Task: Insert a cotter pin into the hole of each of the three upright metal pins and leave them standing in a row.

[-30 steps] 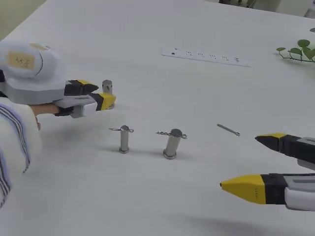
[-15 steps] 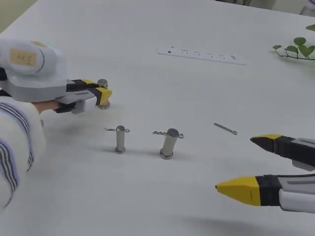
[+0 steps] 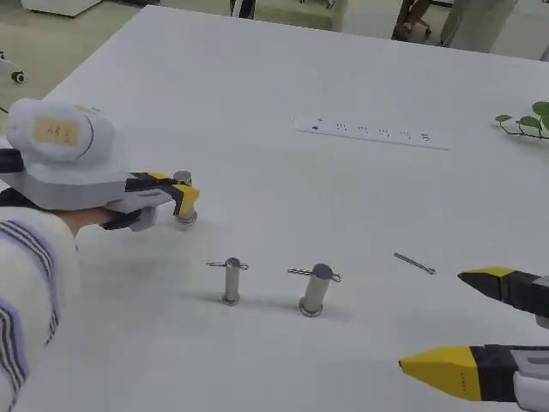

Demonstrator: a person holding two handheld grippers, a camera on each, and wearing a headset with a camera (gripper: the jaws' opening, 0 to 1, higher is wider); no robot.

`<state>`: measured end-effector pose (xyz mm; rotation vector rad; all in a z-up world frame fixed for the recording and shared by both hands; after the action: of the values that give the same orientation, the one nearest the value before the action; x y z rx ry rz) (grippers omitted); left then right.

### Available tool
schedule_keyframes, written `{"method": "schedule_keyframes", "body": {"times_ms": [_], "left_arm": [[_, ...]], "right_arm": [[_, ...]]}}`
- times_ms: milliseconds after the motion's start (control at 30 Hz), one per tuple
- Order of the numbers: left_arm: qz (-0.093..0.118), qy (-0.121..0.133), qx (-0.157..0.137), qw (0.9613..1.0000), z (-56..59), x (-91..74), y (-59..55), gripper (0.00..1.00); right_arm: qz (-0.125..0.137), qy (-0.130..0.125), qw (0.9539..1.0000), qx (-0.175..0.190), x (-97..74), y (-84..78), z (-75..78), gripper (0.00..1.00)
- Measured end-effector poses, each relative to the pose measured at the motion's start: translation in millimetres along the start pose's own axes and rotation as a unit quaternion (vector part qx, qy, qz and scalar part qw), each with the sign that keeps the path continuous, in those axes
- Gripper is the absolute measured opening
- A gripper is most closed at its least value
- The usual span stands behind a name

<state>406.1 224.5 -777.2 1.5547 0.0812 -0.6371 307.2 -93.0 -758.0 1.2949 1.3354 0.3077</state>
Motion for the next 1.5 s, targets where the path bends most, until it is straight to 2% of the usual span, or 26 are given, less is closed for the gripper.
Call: {"method": "schedule_keyframes", "body": {"times_ms": [67,167,267,367,400,533,633,700,833,900,1033,1100,1267,1400,1500], "left_arm": [[-0.008,0.002,-0.013,0.9999,1.3,-14.1,0.2,0.11],[-0.010,0.009,-0.009,0.9999,5.0,-34.6,-4.2,0.11],[-0.008,0.013,0.002,0.9999,11.4,-58.6,-13.5,0.11],[-0.008,0.019,-0.005,0.9998,15.8,-75.1,-21.6,0.11],[-0.008,0.021,-0.004,0.9997,19.2,-85.2,-27.2,0.11],[-0.017,0.022,-0.018,0.9994,26.9,-101.6,-38.2,0.11],[-0.017,0.015,-0.037,0.9991,38.9,-113.6,-46.6,0.11],[-0.019,0.011,-0.035,0.9992,48.7,-118.5,-50.5,0.11],[-0.025,0.011,-0.025,0.9993,64.2,-121.4,-55.8,0.11],[-0.021,-0.003,-0.011,0.9997,74.6,-121.1,-55.6,0.11],[-0.019,-0.021,-0.003,0.9996,88.5,-116.5,-55.6,0.11],[-0.018,-0.034,0.012,0.9992,96.2,-113.2,-56.8,0.11],[-0.020,-0.054,0.017,0.9982,108.9,-103.6,-60.1,0.11],[-0.017,-0.074,0.042,0.9962,119.9,-95.7,-60.0,0.11],[-0.015,-0.082,0.048,0.9954,126.1,-90.5,-59.0,0.11]], "right_arm": [[0.001,0.001,1.0000,-0.005,1.9,3.4,1.8,0.96],[-0.006,0.002,0.9999,-0.013,5.9,6.1,3.4,0.96],[-0.007,0.003,0.9998,-0.018,10.8,10.2,5.5,0.96],[-0.016,0.004,0.9996,-0.025,15.5,11.9,8.4,0.96],[-0.020,0.004,0.9994,-0.028,16.6,12.5,9.3,0.96],[-0.026,0.006,0.9991,-0.033,21.7,16.4,12.6,0.95],[-0.032,0.003,0.9987,-0.039,24.7,19.4,15.4,0.95],[-0.035,0.002,0.9985,-0.043,26.8,22.0,17.7,0.94],[-0.042,-0.002,0.9977,-0.053,28.2,26.7,22.2,0.93],[-0.041,-0.005,0.9976,-0.055,28.6,29.4,26.3,0.93],[-0.047,-0.009,0.9970,-0.060,28.2,29.3,31.4,0.91],[-0.051,-0.011,0.9969,-0.060,27.2,28.3,33.8,0.91],[-0.061,-0.016,0.9962,-0.060,24.2,23.9,37.3,0.90],[-0.067,-0.020,0.9957,-0.060,20.2,20.8,39.5,0.89],[-0.066,-0.024,0.9957,-0.060,16.1,19.8,41.2,0.89]]}}
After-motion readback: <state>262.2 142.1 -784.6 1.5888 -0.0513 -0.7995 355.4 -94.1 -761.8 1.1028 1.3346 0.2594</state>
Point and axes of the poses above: the centre of the closed fingertips' face, and the gripper's own axes: x roughly forward along the fingers, z roughly to its right, y roughly out of its top, the point moved 6 cm from there along -x, roughly backward along the fingers, and after that the axes turned 8 degrees about y, right-handed, at the moved point
